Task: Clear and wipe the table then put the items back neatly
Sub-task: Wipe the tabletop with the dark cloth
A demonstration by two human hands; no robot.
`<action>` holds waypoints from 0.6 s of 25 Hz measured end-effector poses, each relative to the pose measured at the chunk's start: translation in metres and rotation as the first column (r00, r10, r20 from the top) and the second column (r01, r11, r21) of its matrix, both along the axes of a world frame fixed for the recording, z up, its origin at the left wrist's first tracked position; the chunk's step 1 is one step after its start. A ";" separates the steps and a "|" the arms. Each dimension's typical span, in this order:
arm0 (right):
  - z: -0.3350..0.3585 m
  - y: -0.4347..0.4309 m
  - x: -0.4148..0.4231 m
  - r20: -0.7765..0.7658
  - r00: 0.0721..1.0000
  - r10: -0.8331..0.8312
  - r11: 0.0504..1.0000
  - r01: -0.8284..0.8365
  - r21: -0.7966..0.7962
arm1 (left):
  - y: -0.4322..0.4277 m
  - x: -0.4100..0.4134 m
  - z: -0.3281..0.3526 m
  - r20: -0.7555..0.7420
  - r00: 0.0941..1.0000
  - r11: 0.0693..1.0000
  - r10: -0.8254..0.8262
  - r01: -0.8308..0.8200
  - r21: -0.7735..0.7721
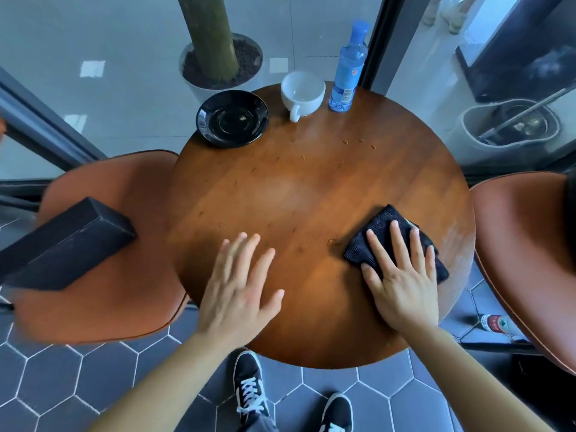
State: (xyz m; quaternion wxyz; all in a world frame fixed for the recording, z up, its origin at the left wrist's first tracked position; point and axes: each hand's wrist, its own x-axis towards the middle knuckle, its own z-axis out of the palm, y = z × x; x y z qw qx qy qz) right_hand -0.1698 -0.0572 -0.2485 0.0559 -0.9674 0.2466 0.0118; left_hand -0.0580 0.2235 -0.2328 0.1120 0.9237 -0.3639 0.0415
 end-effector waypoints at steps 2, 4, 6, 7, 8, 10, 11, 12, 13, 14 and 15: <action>0.003 0.008 -0.002 0.016 1.000 -0.022 0.999 0.021 0.036 | -0.014 -0.019 -0.006 -0.094 0.996 0.991 0.009 0.004 0.136; 0.003 0.023 -0.014 0.040 0.998 -0.041 0.998 0.040 0.044 | -0.017 -0.019 -0.011 -0.123 0.990 0.974 0.066 -0.037 0.222; 0.000 0.030 -0.032 0.034 0.997 0.074 0.997 -0.074 0.000 | -0.014 -0.017 -0.011 -0.121 0.990 0.968 0.073 -0.041 0.247; 0.003 0.018 -0.034 0.019 0.986 0.168 0.986 -0.168 -0.019 | -0.014 -0.017 -0.011 -0.117 0.991 0.968 0.070 -0.039 0.248; 0.005 -0.002 -0.028 0.007 0.974 0.225 0.974 -0.225 -0.024 | -0.014 -0.018 -0.012 -0.114 0.991 0.967 0.067 -0.037 0.250; 0.008 -0.045 -0.001 -0.019 0.988 0.153 0.987 -0.154 -0.037 | -0.014 -0.018 -0.012 -0.115 0.991 0.963 0.064 -0.031 0.267; 0.010 -0.063 0.015 -0.024 0.999 0.023 1.000 -0.023 0.002 | -0.014 -0.018 -0.012 -0.115 0.991 0.962 0.064 -0.030 0.273; 0.013 -0.072 0.029 -0.022 0.993 -0.113 0.992 0.114 0.061 | -0.015 -0.017 -0.012 -0.112 0.992 0.960 0.065 -0.032 0.278; 0.013 -0.063 0.039 -0.014 0.975 -0.221 0.969 0.221 0.111 | -0.014 -0.016 -0.012 -0.114 0.991 0.958 0.069 -0.034 0.283; 0.012 -0.039 0.042 0.007 0.960 -0.279 0.954 0.276 0.118 | -0.015 -0.016 -0.011 -0.118 0.990 0.957 0.075 -0.039 0.286; 0.010 -0.006 0.034 0.041 0.961 -0.273 0.959 0.269 0.086 | -0.015 -0.017 -0.010 -0.119 0.990 0.957 0.079 -0.042 0.287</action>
